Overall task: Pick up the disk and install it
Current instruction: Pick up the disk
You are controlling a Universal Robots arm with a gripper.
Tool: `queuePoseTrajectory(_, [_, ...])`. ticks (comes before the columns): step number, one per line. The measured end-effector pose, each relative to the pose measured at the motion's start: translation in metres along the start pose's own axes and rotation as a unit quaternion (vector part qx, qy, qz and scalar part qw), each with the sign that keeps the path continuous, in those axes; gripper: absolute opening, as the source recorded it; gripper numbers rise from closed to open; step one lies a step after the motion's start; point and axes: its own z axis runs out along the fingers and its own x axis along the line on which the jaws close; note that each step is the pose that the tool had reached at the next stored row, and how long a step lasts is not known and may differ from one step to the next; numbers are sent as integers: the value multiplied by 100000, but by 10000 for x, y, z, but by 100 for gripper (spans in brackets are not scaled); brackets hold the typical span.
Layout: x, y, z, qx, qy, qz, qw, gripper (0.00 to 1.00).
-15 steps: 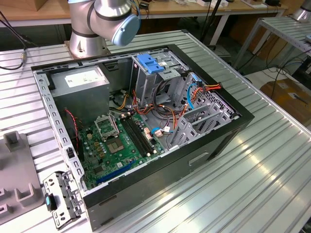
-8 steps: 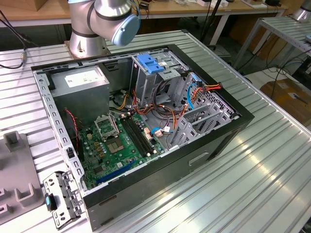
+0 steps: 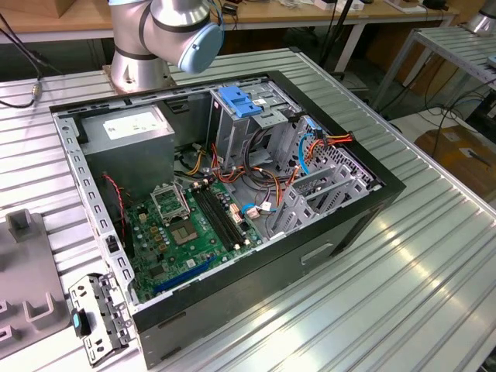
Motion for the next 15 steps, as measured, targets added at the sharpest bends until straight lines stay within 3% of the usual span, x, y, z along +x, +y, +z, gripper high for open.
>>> queuePoseTrajectory(5, [1,0,-59,-6,-4,-1,100000,37])
queuePoseTrajectory(15, [1,0,-65,-11,-2,0,100000,37])
